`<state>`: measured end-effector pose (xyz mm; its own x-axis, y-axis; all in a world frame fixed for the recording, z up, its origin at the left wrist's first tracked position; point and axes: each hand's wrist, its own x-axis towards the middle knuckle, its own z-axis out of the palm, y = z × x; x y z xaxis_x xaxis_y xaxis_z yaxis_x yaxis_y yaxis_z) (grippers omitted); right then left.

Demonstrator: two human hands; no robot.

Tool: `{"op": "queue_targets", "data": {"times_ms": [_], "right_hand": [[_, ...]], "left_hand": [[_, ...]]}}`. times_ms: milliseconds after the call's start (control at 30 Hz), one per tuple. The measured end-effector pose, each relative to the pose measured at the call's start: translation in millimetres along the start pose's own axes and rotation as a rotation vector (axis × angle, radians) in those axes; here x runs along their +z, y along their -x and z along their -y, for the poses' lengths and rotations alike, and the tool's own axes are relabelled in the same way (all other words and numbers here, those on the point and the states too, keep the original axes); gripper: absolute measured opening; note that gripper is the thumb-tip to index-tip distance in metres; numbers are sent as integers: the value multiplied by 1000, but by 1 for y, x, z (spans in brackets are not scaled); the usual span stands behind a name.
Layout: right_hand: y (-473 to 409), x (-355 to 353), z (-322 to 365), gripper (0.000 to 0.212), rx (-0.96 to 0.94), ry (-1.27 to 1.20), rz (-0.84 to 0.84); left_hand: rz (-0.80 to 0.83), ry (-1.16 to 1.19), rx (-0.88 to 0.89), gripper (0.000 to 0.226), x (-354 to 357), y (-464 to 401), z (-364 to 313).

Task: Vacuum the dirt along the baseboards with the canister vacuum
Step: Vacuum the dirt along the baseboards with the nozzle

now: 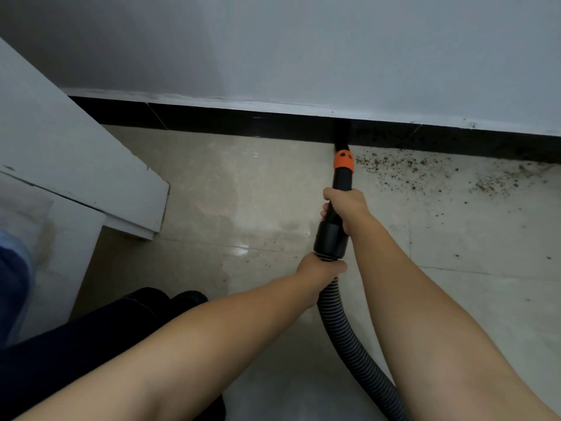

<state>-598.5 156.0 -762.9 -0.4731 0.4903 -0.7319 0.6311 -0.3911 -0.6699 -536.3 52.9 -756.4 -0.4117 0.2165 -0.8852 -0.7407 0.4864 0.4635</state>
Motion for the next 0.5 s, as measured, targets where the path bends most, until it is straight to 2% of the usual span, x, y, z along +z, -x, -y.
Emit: {"op": "queue_targets", "data": {"times_ms": [200, 400, 500], "right_hand": [[28, -10, -20, 17, 22, 139, 147], [48, -53, -48, 16, 44, 89, 52], [61, -81, -53, 12, 83, 110, 52]], "left_hand": [[-22, 34, -28, 30, 19, 17, 35], [8, -69, 10, 15, 46, 40, 63], [37, -89, 28, 15, 72, 55, 76]]}}
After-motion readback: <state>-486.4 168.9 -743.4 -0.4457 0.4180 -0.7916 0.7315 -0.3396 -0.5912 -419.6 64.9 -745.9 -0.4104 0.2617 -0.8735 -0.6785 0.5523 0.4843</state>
